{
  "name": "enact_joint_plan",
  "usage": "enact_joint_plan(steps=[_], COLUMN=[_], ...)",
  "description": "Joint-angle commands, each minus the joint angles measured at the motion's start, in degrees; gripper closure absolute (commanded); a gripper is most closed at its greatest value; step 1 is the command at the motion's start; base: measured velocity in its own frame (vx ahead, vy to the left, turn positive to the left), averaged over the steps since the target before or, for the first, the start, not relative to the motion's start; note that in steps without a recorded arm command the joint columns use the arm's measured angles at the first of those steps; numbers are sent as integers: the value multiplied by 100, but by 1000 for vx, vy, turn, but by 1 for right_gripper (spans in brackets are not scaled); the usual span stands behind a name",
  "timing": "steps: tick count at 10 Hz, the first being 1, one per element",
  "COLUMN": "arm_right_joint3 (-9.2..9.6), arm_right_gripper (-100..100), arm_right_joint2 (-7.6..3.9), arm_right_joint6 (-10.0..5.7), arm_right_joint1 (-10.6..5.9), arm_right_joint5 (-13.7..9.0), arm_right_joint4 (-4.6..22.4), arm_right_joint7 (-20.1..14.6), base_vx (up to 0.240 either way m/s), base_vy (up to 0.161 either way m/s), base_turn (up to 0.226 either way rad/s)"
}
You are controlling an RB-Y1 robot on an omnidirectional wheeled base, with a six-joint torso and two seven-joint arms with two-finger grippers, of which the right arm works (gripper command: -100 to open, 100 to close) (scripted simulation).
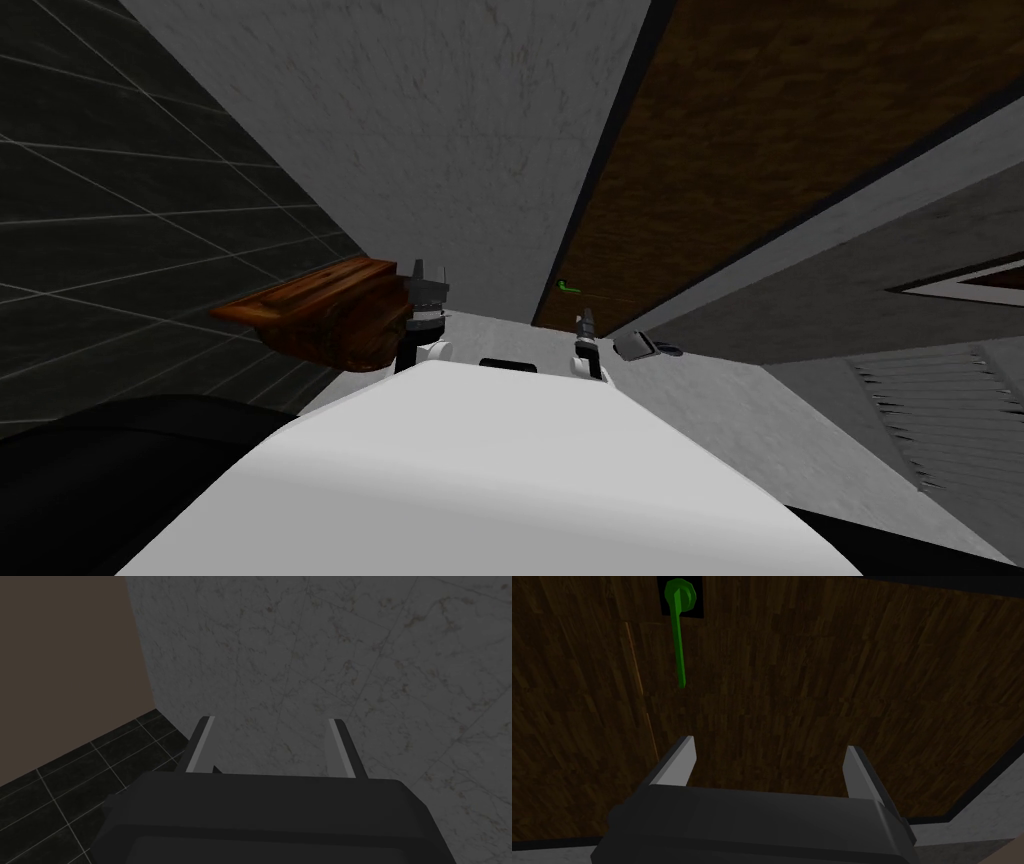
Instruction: Pull the door open
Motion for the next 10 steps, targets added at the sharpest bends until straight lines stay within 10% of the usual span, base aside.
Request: enact_joint_plan(steps=[1,10], arm_right_joint3=[-56,-244], arm_right_gripper=[-100,-100], arm_right_joint2=[-46,-213], arm_right_joint6=[-79,-396], arm_right_joint1=[-96,-433], arm_right_joint5=[-56,-244], arm_right_joint4=[286,1565], arm_right_joint7=[-57,-250], base_vx=[66,34], base_vy=[-51,-42], base_turn=[232,131])
